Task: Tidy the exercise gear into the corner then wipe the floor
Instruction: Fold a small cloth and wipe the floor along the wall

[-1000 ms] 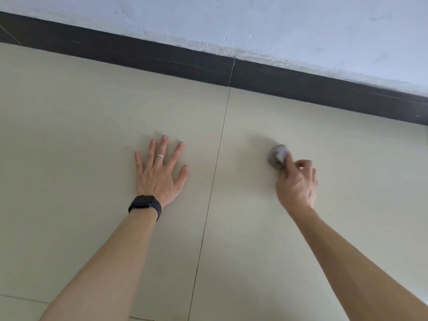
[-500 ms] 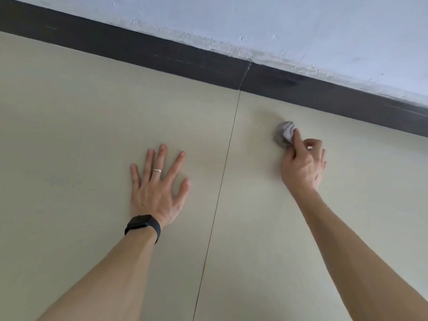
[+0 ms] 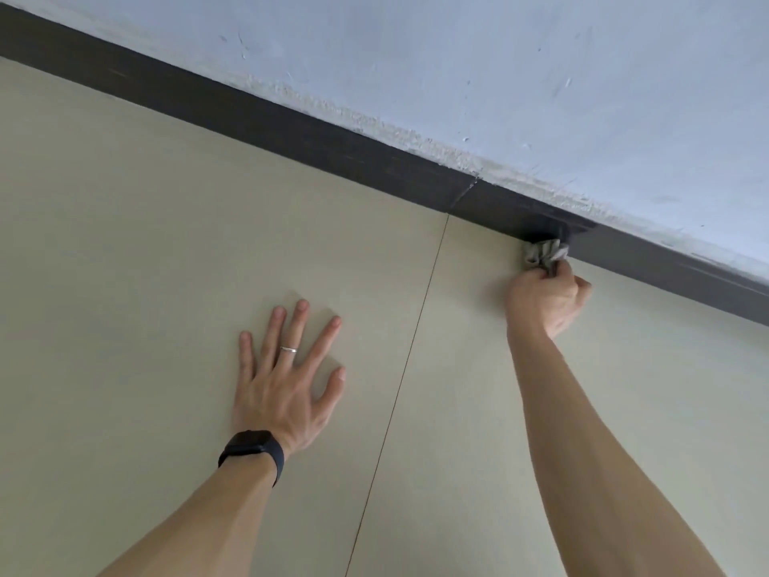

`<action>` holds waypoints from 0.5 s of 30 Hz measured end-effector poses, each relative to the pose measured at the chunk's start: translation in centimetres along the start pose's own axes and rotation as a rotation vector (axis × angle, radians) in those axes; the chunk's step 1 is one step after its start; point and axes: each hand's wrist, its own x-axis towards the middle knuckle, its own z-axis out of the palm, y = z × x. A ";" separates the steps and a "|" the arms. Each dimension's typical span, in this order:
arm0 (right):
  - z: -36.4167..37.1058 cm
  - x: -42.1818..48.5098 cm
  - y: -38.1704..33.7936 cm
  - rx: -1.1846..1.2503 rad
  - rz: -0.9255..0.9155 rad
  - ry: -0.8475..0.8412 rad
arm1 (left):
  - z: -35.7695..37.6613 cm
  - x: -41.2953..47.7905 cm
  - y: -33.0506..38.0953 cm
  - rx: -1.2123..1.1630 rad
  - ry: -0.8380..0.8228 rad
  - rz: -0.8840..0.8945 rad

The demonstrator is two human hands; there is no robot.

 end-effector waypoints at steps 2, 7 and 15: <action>0.9 -1.4 -1.9 -0.004 0.117 0.001 | 0.0 0.0 0.0 -0.002 0.004 0.006; 1.7 -9.5 -3.6 -0.086 -0.616 -0.197 | 0.0 -0.1 0.1 -0.006 0.005 0.003; -9.2 -17.4 11.7 -0.161 -1.161 -0.577 | -0.3 0.0 0.1 -0.040 -0.013 0.002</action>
